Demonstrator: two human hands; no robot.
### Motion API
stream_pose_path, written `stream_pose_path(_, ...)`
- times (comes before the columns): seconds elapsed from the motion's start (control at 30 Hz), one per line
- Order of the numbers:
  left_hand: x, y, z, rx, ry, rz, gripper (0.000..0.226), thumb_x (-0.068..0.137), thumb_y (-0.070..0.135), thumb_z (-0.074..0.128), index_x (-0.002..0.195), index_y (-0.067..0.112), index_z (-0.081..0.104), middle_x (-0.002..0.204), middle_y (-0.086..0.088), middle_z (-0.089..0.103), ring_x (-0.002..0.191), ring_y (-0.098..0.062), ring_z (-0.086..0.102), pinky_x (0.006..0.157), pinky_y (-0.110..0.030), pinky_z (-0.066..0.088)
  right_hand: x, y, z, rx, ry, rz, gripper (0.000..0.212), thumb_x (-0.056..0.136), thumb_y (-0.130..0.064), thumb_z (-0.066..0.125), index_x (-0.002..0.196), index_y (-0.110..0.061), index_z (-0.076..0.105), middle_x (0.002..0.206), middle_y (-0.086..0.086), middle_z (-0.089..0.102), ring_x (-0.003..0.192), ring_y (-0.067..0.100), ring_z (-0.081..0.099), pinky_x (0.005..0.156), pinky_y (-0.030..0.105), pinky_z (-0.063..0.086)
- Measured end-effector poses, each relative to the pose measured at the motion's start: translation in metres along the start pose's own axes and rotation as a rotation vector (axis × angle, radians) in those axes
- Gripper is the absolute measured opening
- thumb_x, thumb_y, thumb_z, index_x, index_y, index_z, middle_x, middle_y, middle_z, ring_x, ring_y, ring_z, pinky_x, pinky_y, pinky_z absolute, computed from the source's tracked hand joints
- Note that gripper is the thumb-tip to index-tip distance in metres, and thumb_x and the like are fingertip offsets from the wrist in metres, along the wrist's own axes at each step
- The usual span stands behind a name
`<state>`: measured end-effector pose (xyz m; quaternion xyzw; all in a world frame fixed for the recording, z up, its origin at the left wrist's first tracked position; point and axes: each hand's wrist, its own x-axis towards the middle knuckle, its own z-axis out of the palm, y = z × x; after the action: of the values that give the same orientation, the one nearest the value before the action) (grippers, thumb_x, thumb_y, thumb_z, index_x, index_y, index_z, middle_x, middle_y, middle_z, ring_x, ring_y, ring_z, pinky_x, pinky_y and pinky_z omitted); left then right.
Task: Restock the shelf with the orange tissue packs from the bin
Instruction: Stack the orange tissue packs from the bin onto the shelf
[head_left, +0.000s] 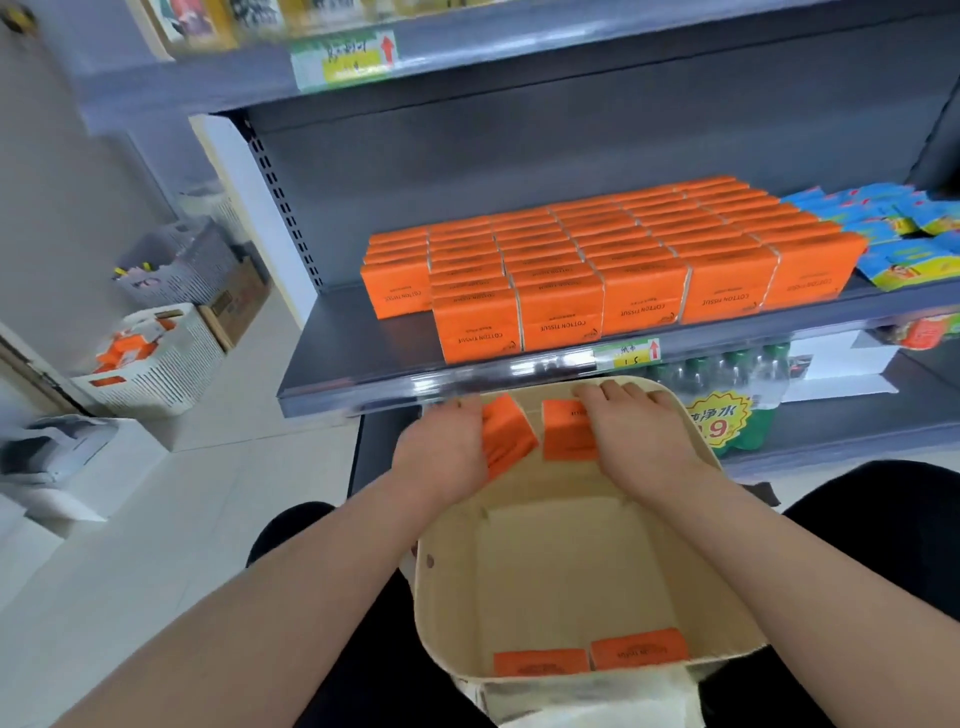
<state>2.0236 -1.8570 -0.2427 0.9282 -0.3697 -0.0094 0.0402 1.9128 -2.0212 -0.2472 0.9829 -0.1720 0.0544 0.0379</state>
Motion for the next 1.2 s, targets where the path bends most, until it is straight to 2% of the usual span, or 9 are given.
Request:
stream_pose_path(0.07,0.003,-0.012,-0.032,0.039,0.088,-0.007,0.035,0.083,0.024,0.054,0.116,0.013,0.047,0.114,-0.010,0.058,0.105,-0.030,0.057,0.074,-0.038,0.045,0.013,-0.007,-0.029,0.025,0.085,-0.007,0.051,0.083,-0.004,0.048,0.131,-0.018,0.040,0.128,0.004,0.053,0.119,0.026,0.048,0.094,0.041,0.037)
stream_pose_path(0.17,0.009,-0.026,-0.076,0.110,0.160,-0.050,0.034,0.084,0.025,0.054,0.114,0.012,0.047,0.113,-0.007,0.057,0.105,-0.029,0.055,0.069,-0.035,0.041,0.035,-0.020,-0.064,0.019,0.183,-0.033,0.047,0.083,-0.002,0.045,0.128,-0.017,0.041,0.124,0.005,0.054,0.116,0.028,0.049,0.092,0.041,0.036)
stream_pose_path(0.3,0.020,-0.048,-0.105,0.172,0.156,-0.150,0.033,0.084,0.019,0.052,0.116,0.011,0.047,0.112,-0.009,0.057,0.105,-0.029,0.055,0.073,-0.038,0.044,0.068,-0.030,-0.092,0.011,0.267,-0.058,0.055,0.082,-0.001,0.049,0.133,-0.018,0.040,0.125,0.006,0.053,0.118,0.028,0.048,0.095,0.042,0.035)
stream_pose_path(0.43,0.040,-0.077,-0.124,0.209,0.115,-0.252,0.028,0.084,0.010,0.048,0.111,0.008,0.045,0.109,-0.011,0.056,0.100,-0.028,0.051,0.071,-0.037,0.042,0.107,-0.041,-0.113,0.010,0.342,-0.086,0.050,0.082,0.000,0.047,0.128,-0.016,0.044,0.124,0.008,0.054,0.117,0.030,0.048,0.095,0.044,0.034)
stream_pose_path(0.53,0.063,-0.099,-0.126,0.228,0.085,-0.295,0.029,0.083,0.006,0.046,0.112,0.007,0.042,0.108,-0.012,0.055,0.095,-0.025,0.046,0.070,-0.035,0.040,0.138,-0.049,-0.118,-0.014,0.367,-0.117,0.051,0.079,0.002,0.049,0.127,-0.015,0.045,0.123,0.008,0.055,0.116,0.030,0.048,0.097,0.046,0.033)
stream_pose_path(0.77,0.140,-0.135,-0.115,0.201,0.113,-0.319,0.040,0.083,0.003,0.049,0.122,0.007,0.042,0.123,-0.013,0.052,0.120,-0.030,0.042,0.084,-0.040,0.044,0.195,-0.050,-0.103,-0.001,0.388,-0.171,0.057,0.077,0.001,0.050,0.132,-0.015,0.046,0.125,0.009,0.054,0.117,0.030,0.046,0.098,0.047,0.030)
stream_pose_path(0.87,0.169,-0.146,-0.106,0.181,0.140,-0.327,0.044,0.081,0.001,0.050,0.124,0.009,0.042,0.121,-0.011,0.053,0.119,-0.030,0.041,0.089,-0.045,0.044,0.210,-0.046,-0.097,0.013,0.408,-0.215,0.061,0.077,-0.003,0.056,0.135,-0.017,0.045,0.127,0.007,0.052,0.117,0.030,0.046,0.099,0.047,0.031)
stream_pose_path(1.03,0.201,-0.152,-0.085,0.142,0.191,-0.302,0.056,0.080,-0.002,0.052,0.132,0.018,0.042,0.123,-0.010,0.046,0.117,-0.030,0.039,0.084,-0.044,0.043,0.218,-0.041,-0.086,0.004,0.410,-0.233,0.067,0.075,0.001,0.056,0.138,-0.017,0.043,0.124,0.008,0.053,0.116,0.031,0.047,0.101,0.047,0.031)
stream_pose_path(1.2,0.216,-0.152,-0.073,0.020,0.221,-0.267,0.059,0.078,-0.010,0.049,0.133,0.012,0.042,0.126,-0.013,0.041,0.116,-0.032,0.038,0.089,-0.044,0.048,0.226,-0.035,-0.083,0.017,0.394,-0.221,0.064,0.080,0.001,0.056,0.138,-0.021,0.042,0.126,0.005,0.052,0.117,0.029,0.046,0.097,0.045,0.032)
